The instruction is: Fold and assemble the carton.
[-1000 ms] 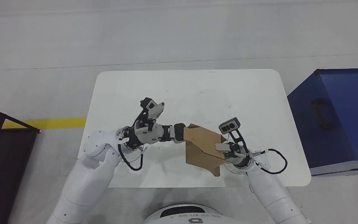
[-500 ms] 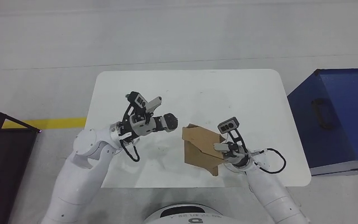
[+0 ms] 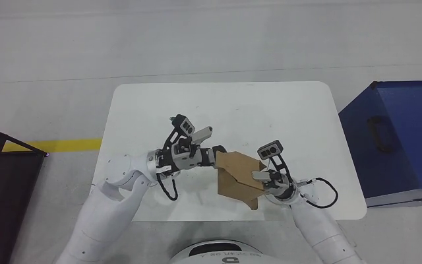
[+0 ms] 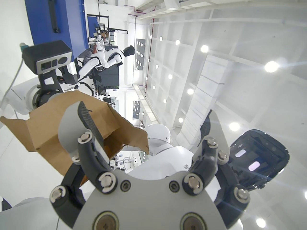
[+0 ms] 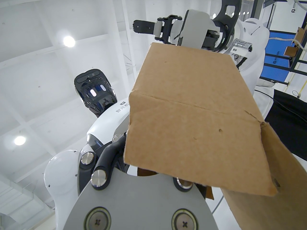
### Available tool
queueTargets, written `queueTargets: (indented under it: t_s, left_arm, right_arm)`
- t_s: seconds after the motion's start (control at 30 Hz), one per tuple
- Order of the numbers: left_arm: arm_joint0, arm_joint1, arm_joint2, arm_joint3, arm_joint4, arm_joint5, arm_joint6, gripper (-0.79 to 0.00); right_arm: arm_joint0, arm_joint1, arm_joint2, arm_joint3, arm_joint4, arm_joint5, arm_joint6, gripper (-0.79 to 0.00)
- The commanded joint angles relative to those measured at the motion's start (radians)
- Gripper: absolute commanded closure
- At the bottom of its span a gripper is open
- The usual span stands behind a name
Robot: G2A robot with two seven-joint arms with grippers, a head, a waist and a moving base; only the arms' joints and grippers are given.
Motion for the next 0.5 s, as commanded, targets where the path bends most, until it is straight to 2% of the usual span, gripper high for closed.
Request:
queueTargets:
  t_s: [0.0,0.1,0.17,0.47]
  left_arm:
    - [-0.001,-0.001,0.007,-0.004,-0.001,-0.001,-0.004,-0.785]
    - [-0.002,0.0,-0.001,-0.007,0.007,-0.012,0.002,-0.785]
    - [-0.004,0.002,-0.025,-0.014,0.048,-0.06,0.006,-0.785]
    - [0.004,0.001,-0.027,-0.006,0.012,-0.049,0.03,-0.785]
  right_arm:
    - [0.0,0.0,-0.001,0.0,0.0,0.001,0.001,0.0]
    - [0.0,-0.001,-0.002,0.004,0.001,0.002,0.002,0.0]
    - [-0.001,-0.001,0.002,0.005,0.008,-0.002,-0.003,0.0]
    - [-0.003,-0.002,0.005,0.005,0.014,-0.005,-0.015,0.0]
